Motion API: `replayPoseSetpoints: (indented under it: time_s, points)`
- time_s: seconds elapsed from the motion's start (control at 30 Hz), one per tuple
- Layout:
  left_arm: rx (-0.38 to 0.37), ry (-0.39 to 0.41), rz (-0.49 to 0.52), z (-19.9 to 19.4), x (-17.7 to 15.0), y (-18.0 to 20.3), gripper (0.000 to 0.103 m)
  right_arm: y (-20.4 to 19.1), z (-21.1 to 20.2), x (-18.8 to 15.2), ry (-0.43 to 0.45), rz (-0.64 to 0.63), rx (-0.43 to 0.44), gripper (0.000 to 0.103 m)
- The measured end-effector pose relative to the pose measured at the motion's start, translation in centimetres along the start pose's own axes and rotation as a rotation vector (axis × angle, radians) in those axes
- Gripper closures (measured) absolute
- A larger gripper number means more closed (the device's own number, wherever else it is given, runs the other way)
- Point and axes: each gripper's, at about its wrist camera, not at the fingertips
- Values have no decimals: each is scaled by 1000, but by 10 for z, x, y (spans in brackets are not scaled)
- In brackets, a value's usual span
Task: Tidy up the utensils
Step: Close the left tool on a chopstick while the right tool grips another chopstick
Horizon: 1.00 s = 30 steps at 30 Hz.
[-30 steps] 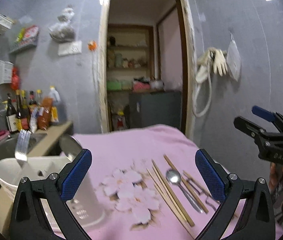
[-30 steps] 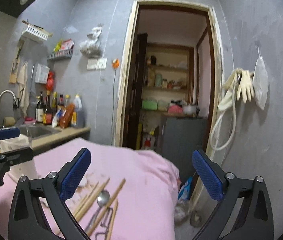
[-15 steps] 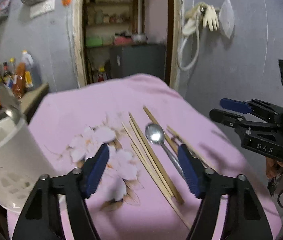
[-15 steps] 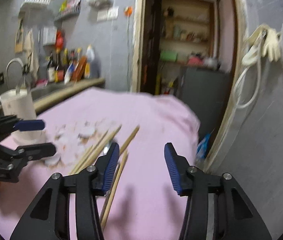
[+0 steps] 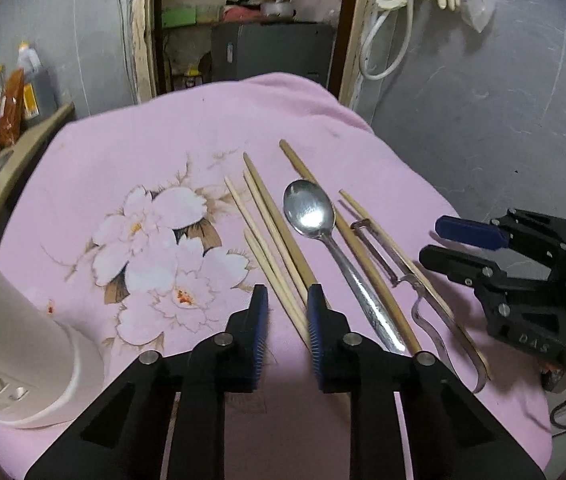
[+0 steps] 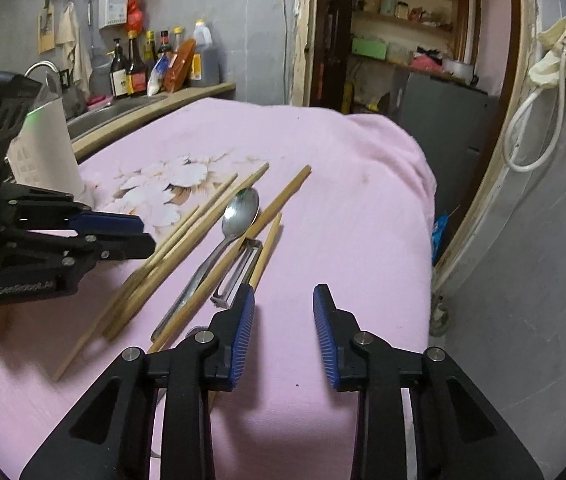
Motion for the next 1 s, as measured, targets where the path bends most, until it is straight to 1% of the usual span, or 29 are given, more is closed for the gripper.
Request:
replayPoseSetpoints:
  time_s: [0.13,0.37,0.5,0.77,0.9,1.0]
  points:
    - [-8,-48,-32,10,0,-8,89,-4,3,1,-18,-19,10,75]
    - [-17,-69,-62,12,3,-14,90,-7,7,4,-36,-33,-1,75]
    - [2,-66,-57,9,4,-13,91,-6,11,7,-46,-24,1,75]
    - [-27,-72,-105,3,-2,-22,91,-8,19,12,-59,-32,13,75]
    - [-57,-76,-138,-2,-6,-28,92,-9,22,14,-68,-37,18,75]
    - [-62,-75,-144,-4,-7,-29,92,-10,25,14,-79,-43,22,75]
Point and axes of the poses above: each gripper's, at about its wrist camera, not at the fingertips, and z roughly the way its jaws point, y to its right, x to its top, and after that the axes turned 3 degrees about y, right-handed
